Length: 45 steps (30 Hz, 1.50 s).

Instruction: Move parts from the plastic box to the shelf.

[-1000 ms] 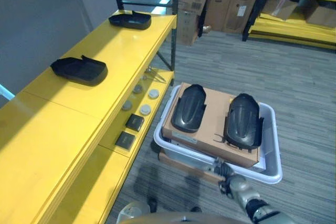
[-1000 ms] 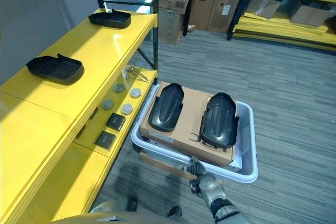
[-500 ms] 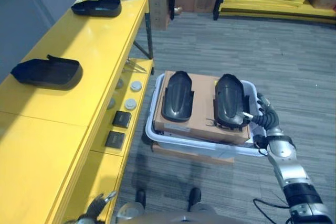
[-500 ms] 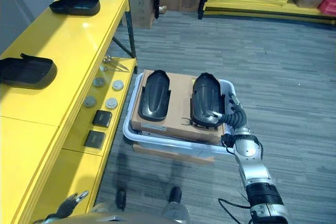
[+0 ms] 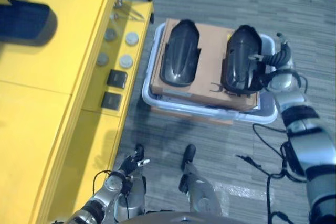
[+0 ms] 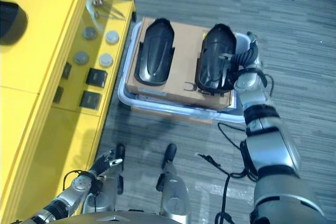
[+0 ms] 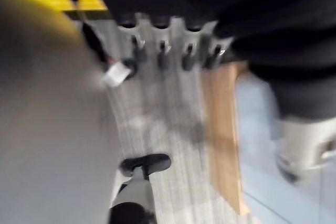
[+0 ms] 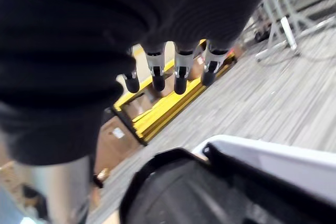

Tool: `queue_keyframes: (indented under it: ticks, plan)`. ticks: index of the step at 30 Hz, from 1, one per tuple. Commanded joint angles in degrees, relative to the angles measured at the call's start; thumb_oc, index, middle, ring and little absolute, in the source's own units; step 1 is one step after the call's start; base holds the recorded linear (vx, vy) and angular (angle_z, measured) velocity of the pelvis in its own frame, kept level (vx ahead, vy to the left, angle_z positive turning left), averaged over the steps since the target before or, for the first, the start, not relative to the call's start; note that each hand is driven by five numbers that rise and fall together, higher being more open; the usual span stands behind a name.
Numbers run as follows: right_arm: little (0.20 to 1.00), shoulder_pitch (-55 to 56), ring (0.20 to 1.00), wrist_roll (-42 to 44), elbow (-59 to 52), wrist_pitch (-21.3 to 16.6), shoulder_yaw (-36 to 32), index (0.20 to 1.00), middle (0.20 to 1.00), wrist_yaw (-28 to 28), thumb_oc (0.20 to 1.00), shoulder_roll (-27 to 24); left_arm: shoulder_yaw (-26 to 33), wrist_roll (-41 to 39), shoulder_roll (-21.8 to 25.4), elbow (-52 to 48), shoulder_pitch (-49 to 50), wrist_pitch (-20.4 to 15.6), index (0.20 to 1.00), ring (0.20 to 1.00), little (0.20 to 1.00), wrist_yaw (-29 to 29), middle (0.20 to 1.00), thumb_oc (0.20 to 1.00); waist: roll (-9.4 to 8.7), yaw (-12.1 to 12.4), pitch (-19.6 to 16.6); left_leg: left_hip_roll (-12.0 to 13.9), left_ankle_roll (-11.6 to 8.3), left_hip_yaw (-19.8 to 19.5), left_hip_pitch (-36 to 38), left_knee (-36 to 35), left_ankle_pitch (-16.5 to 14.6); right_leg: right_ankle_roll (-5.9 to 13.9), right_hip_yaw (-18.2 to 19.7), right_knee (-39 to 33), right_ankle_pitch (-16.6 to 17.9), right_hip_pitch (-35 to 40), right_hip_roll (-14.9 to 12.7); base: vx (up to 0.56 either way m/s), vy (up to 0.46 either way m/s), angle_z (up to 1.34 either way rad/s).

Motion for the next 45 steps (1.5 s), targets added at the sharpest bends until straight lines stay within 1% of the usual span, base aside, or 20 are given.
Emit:
queue_keyframes:
  ticks: [1,4,6,8,10,12,15,16,17,18,19,23,26,28,34,38,39,40,43,45]
  plan:
    - [1.000,-3.81,1.000,-3.36,3.48,0.74,6.89,1.000,1.000,-3.77,1.000,-5.14,-3.15,1.68,0.28,5.61,1.45,-0.06,1.000,1.000,1.000,2.11,1.000,1.000,-1.58,0.89,0.36,2.08,0.53,-2.77,0.30,5.58,-8.87,4.07,-1.68,4.47,-9.29,1.92,-2.15,0.00,0.000,0.00]
    - [1.000,-6.51,1.000,-4.36,9.62,1.68,9.47,1.000,1.000,-3.51,1.000,-6.36,-2.65,2.42,-0.06,10.31,1.51,0.45,1.000,1.000,1.000,2.74,1.000,1.000,-1.16,0.94,1.47,2.29,0.38,-2.76,-0.58,5.98,-8.70,3.99,-1.99,5.32,-9.57,1.07,-2.44,-0.01,-0.004,-0.01]
    - [1.000,-7.58,1.000,-5.17,13.80,2.59,10.40,1.000,1.000,-4.02,1.000,-7.16,-1.46,3.01,-0.23,14.21,2.42,0.86,1.000,1.000,1.000,3.76,1.000,1.000,-0.46,1.00,2.38,2.40,0.23,-2.49,-0.82,6.18,-8.81,3.88,-2.01,5.93,-9.83,0.60,-2.56,0.00,0.004,0.03]
    - [1.000,-7.31,1.000,-4.13,14.59,2.49,9.53,1.000,1.000,-4.07,1.000,-7.65,-0.57,2.99,-0.17,15.95,3.24,0.97,1.000,1.000,1.000,4.17,1.000,1.000,-0.06,0.98,2.67,2.33,0.18,-2.38,-0.93,6.11,-8.76,3.89,-2.15,6.11,-9.80,0.29,-2.65,0.00,0.015,0.09]
    - [1.000,-7.13,1.000,-3.48,16.31,2.88,9.78,1.000,1.000,-2.17,1.000,-8.08,0.25,2.61,0.10,16.36,3.84,1.18,1.000,1.000,1.000,4.08,1.000,1.000,0.28,1.20,3.06,2.28,0.12,-2.39,-1.43,6.11,-8.65,3.91,-2.38,6.10,-9.67,-0.17,-2.71,0.00,0.000,0.00]
    - [1.000,-6.59,1.000,-4.70,17.52,3.40,10.64,1.000,1.000,-0.53,1.000,-7.63,0.77,2.22,0.29,16.28,4.18,1.10,1.000,1.000,1.000,3.72,1.000,1.000,0.32,1.38,3.33,2.34,0.06,-2.47,-2.01,6.23,-8.52,3.87,-2.52,5.98,-9.55,-0.50,-2.69,0.00,0.000,0.00]
    - [1.000,-5.35,1.000,-3.91,17.82,3.56,10.28,1.000,1.000,2.28,1.000,-5.81,0.70,1.75,0.47,15.25,4.09,0.93,1.000,1.000,1.000,3.36,1.000,1.000,0.34,1.74,3.81,2.36,0.01,-2.66,-2.74,6.43,-8.36,3.77,-2.60,5.73,-9.34,-0.89,-2.61,-0.02,-0.034,-0.01]
    - [1.000,-4.41,1.000,-2.49,17.93,3.35,9.84,1.000,1.000,4.48,1.000,-4.78,0.70,1.37,0.44,14.61,3.83,0.89,1.000,1.000,1.000,2.82,1.000,1.000,0.40,1.80,3.90,2.28,0.04,-2.77,-2.81,6.42,-8.33,3.72,-2.65,5.65,-9.35,-0.90,-2.58,-0.01,-0.038,-0.01]
    - [0.586,-3.27,0.586,-1.14,17.92,3.16,9.42,0.586,0.586,6.47,0.586,-3.80,0.68,0.97,0.50,13.60,3.44,0.81,1.000,1.000,1.000,2.32,1.000,1.000,0.48,1.92,3.96,2.24,0.08,-2.88,-2.83,6.32,-8.28,3.67,-2.83,5.54,-9.39,-0.84,-2.53,0.01,-0.036,0.00]
    - [0.410,-2.42,0.410,-0.52,18.18,3.16,9.31,0.410,0.410,7.86,0.410,-3.08,0.54,0.86,0.73,12.45,3.15,0.73,1.000,1.000,1.000,1.92,1.000,1.000,0.58,1.98,4.02,2.20,0.11,-3.05,-2.90,6.27,-8.21,3.60,-2.92,5.46,-9.42,-0.82,-2.55,0.01,-0.038,0.01]
    - [0.200,-1.35,0.200,-0.61,18.42,3.10,9.27,0.200,0.200,8.95,0.200,-2.33,0.22,0.94,1.01,10.96,3.09,0.66,1.000,1.000,1.000,1.29,1.000,1.000,0.74,2.06,4.01,2.11,0.15,-3.28,-2.97,6.25,-8.13,3.53,-3.13,5.36,-9.46,-0.68,-2.58,0.01,-0.035,0.02]
    - [0.200,2.63,0.200,0.24,19.09,3.17,7.34,0.200,0.200,10.74,0.200,0.43,-0.59,1.23,2.00,6.12,3.15,0.77,1.000,1.000,1.000,-0.24,1.000,1.000,1.84,2.55,3.48,1.73,0.31,-4.18,-2.67,5.53,-7.91,3.51,-3.63,4.94,-9.61,-0.02,-2.68,0.01,-0.009,0.10]
    - [0.200,3.92,0.200,0.44,18.89,3.03,6.49,0.200,0.200,10.89,0.200,1.43,-0.40,1.32,2.27,5.19,3.27,0.94,1.000,1.000,1.000,-0.48,1.000,1.000,2.32,2.78,3.25,1.55,0.39,-4.52,-2.41,5.27,-7.85,3.50,-3.79,4.74,-9.63,0.37,-2.73,0.00,0.001,0.06]
    - [0.200,5.13,0.200,0.73,18.24,2.92,5.31,0.200,0.200,10.92,0.200,2.32,0.45,2.87,2.52,6.28,3.60,1.38,1.000,1.000,1.000,-0.27,1.000,1.000,2.86,3.06,2.78,1.34,0.42,-4.79,-1.85,4.83,-7.83,3.46,-3.86,4.26,-9.66,1.11,-2.79,-0.01,0.018,0.04]
    - [0.200,7.30,0.200,0.48,16.85,2.54,4.32,0.200,0.200,10.86,0.200,3.38,2.36,5.01,2.23,11.10,4.47,1.62,1.000,1.000,1.000,0.05,1.000,1.000,2.24,2.60,0.51,1.59,0.23,-4.11,0.33,4.16,-8.13,3.59,-3.89,2.66,-9.36,3.27,-2.36,0.01,0.001,0.02]
    - [0.200,9.99,0.200,0.18,14.60,1.98,2.94,0.200,0.200,9.99,0.200,3.78,3.92,5.45,2.10,12.64,5.66,1.46,1.000,1.000,1.000,0.59,1.000,1.000,1.64,1.72,-2.34,1.59,0.22,-3.22,2.80,3.56,-8.72,3.78,-3.60,1.66,-9.24,5.57,-2.36,0.06,0.006,0.00]
    - [0.200,11.43,0.200,-0.09,12.21,1.48,2.19,0.200,0.200,9.30,0.200,3.80,4.73,5.52,2.22,12.57,6.19,1.36,1.000,1.000,1.000,1.05,1.000,1.000,1.22,1.11,-4.04,1.42,0.21,-2.79,4.42,3.14,-8.90,3.94,-3.37,1.14,-9.06,7.10,-2.42,0.05,0.005,-0.06]
    - [0.200,11.46,0.200,-0.10,12.17,1.49,2.14,0.200,0.200,9.29,0.200,3.81,4.72,5.52,2.25,12.55,6.18,1.37,1.000,1.000,1.000,1.05,1.000,1.000,1.11,1.03,-4.12,1.25,0.28,-2.86,4.24,3.09,-8.69,3.98,-3.44,1.10,-8.94,6.97,-2.58,0.06,0.009,-0.06]
    - [0.200,13.49,0.200,0.14,9.00,0.77,1.06,0.200,0.200,9.15,0.200,3.09,5.24,5.14,3.05,10.14,7.24,0.75,1.000,1.000,1.000,1.43,1.000,1.000,0.76,0.38,-6.74,0.99,0.25,-2.26,6.31,2.10,-8.60,4.28,-3.44,0.50,-8.82,8.95,-2.76,0.03,-0.004,-0.07]
    - [0.200,13.21,0.200,-0.13,7.94,0.51,0.70,0.200,0.200,9.15,0.200,1.45,5.01,4.82,4.17,6.44,7.53,0.45,1.000,1.000,1.000,0.92,1.000,1.000,0.60,0.10,-8.50,0.80,0.24,-1.93,7.58,1.71,-8.58,4.50,-3.21,0.26,-8.86,10.17,-2.83,0.02,-0.008,-0.09]
